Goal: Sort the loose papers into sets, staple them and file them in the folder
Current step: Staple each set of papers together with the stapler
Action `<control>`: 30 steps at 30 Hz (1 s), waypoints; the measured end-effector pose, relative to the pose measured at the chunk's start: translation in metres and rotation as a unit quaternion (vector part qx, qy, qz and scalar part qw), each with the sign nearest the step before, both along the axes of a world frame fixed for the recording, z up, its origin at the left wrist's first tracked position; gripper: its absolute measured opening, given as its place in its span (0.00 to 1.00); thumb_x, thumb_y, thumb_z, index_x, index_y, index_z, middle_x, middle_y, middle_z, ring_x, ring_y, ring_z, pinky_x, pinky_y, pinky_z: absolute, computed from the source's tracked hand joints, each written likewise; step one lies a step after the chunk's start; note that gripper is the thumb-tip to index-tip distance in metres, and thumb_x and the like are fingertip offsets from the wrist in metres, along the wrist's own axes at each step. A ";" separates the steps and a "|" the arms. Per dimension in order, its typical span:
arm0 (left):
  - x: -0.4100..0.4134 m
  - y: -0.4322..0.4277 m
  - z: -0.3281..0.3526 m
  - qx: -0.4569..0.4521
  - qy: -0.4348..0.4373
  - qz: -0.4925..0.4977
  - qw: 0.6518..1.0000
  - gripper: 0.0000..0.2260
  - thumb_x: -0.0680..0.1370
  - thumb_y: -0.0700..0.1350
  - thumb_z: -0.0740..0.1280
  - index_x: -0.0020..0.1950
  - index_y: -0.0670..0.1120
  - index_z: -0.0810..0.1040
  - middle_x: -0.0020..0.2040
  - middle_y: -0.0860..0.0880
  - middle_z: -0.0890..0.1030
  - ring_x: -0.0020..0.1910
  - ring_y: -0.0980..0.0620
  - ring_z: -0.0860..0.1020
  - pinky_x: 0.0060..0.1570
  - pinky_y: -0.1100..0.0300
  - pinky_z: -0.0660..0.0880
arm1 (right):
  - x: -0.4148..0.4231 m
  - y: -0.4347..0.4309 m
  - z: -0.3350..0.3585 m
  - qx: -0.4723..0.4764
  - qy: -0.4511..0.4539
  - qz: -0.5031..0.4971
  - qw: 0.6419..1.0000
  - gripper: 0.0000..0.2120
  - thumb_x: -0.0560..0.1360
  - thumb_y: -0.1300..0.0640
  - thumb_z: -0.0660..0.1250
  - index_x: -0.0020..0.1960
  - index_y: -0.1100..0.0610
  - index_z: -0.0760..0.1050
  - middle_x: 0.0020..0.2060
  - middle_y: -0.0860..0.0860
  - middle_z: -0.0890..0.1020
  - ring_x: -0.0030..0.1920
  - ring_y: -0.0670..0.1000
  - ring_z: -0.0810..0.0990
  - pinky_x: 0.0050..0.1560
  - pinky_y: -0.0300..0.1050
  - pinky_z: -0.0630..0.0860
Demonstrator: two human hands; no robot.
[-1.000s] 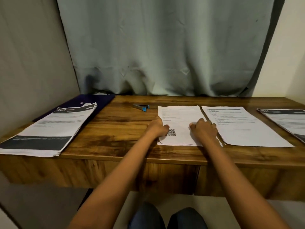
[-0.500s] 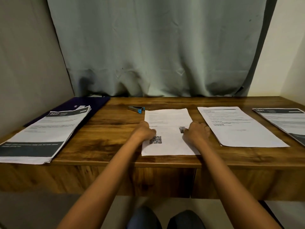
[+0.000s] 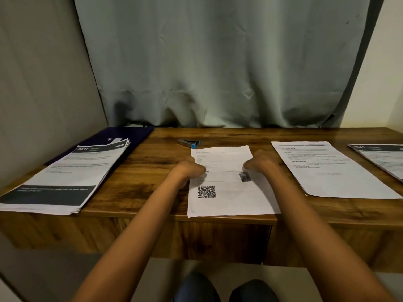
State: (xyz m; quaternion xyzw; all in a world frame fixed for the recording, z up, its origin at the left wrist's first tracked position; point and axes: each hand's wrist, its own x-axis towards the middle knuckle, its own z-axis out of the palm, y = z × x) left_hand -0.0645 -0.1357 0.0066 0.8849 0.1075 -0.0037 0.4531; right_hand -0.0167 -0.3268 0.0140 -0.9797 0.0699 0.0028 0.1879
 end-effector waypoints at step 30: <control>0.025 0.015 0.071 -0.079 -0.393 0.016 0.916 0.10 0.81 0.40 0.57 0.62 0.38 0.64 0.55 0.51 0.72 0.50 0.57 0.73 0.40 0.75 0.68 | 0.011 0.007 0.054 0.551 -0.308 0.139 0.763 0.10 0.80 0.61 0.60 0.61 0.54 0.70 0.50 0.44 0.78 0.47 0.41 0.79 0.43 0.32 0.78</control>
